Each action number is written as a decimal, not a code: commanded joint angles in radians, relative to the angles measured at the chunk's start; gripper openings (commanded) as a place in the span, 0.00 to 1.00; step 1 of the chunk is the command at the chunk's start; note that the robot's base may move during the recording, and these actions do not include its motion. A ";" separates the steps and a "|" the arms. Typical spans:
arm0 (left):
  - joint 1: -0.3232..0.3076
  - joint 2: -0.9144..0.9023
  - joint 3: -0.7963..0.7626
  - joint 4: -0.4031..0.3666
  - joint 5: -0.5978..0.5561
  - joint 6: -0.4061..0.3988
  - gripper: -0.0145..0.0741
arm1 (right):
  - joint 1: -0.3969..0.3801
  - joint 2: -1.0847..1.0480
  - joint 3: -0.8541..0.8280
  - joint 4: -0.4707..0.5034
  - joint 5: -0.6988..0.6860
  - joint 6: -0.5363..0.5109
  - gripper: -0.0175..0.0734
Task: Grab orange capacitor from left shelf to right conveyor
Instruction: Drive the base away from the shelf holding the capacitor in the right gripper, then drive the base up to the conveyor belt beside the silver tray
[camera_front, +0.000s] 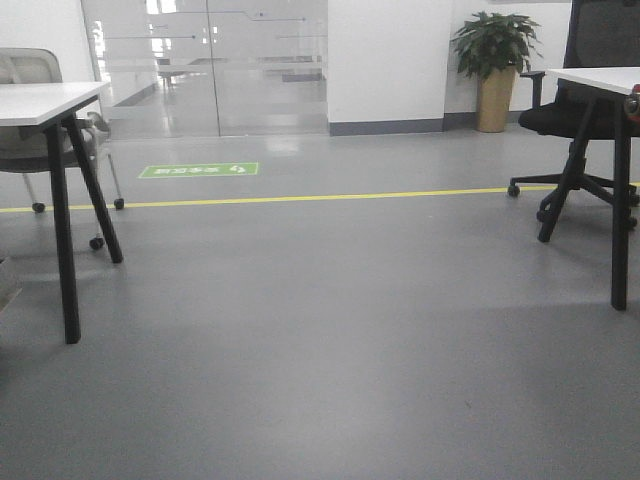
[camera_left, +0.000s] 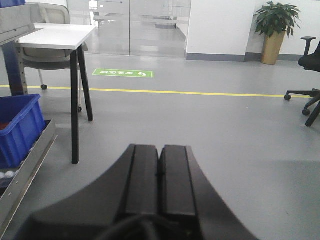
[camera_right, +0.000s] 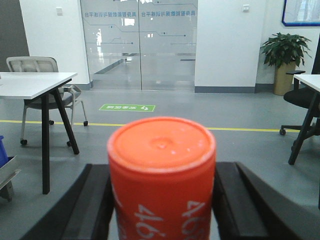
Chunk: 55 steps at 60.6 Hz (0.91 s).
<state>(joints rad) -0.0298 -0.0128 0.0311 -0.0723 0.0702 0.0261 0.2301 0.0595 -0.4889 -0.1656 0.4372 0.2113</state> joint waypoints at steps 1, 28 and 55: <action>-0.002 -0.011 -0.005 -0.002 -0.087 -0.002 0.02 | -0.004 0.014 -0.028 -0.008 -0.092 -0.003 0.27; -0.002 -0.011 -0.005 -0.002 -0.087 -0.002 0.02 | -0.004 0.014 -0.028 -0.008 -0.092 -0.003 0.27; -0.002 -0.011 -0.005 -0.002 -0.087 -0.002 0.02 | -0.004 0.015 -0.026 -0.008 -0.091 -0.003 0.27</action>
<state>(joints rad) -0.0298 -0.0128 0.0311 -0.0723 0.0702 0.0261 0.2301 0.0595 -0.4889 -0.1656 0.4372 0.2113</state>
